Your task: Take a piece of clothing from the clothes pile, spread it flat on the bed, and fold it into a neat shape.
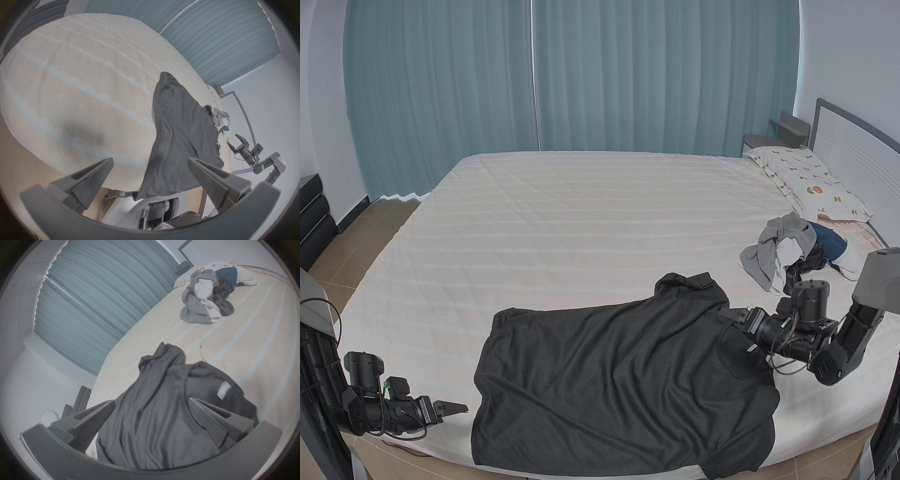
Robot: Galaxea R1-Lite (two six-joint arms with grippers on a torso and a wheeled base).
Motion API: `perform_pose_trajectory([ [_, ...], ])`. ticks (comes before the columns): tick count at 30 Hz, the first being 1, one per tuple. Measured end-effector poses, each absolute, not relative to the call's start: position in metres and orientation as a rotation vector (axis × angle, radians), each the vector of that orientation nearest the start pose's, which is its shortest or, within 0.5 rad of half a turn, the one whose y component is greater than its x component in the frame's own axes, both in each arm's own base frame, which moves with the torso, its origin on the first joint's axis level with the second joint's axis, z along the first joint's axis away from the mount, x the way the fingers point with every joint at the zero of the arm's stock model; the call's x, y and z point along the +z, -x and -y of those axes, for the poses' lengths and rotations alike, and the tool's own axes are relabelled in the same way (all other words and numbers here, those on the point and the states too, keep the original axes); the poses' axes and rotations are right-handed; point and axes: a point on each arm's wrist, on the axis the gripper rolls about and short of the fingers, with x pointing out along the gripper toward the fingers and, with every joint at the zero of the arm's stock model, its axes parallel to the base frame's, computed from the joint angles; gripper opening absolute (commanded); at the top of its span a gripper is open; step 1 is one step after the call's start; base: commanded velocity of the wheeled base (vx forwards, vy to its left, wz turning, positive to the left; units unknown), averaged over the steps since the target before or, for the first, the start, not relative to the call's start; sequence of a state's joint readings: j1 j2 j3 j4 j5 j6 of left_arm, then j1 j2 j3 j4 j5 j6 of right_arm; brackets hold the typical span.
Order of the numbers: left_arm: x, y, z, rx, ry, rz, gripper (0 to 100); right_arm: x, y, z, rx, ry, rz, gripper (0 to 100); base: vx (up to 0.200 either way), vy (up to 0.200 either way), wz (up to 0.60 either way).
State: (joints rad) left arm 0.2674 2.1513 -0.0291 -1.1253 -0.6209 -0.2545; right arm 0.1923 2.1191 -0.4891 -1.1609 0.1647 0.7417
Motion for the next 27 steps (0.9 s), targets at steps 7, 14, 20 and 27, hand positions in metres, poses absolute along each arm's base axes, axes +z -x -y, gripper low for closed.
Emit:
perform_pose_trajectory([
  [7, -0.021, -0.187, -0.038, -0.21, 0.668, -0.953, 100, 0.044, -0.37, -0.078, 0.137, -0.764, -0.565, 100, 0.0, 0.0, 0.0],
  [14, -0.021, -0.187, -0.037, -0.21, 0.674, -0.955, 100, 0.039, -0.426, -0.089, 0.075, -0.781, -0.615, 100, 0.0, 0.0, 0.0],
  [20, -0.02, -0.188, -0.037, -0.204, 0.687, -0.953, 100, 0.027, -0.459, -0.089, 0.025, -0.792, -0.645, 100, 0.0, 0.0, 0.0],
  [27, -0.02, -0.188, -0.037, -0.202, 0.693, -0.952, 100, 0.014, -0.49, -0.091, -0.012, -0.793, -0.636, 100, 0.0, 0.0, 0.0],
])
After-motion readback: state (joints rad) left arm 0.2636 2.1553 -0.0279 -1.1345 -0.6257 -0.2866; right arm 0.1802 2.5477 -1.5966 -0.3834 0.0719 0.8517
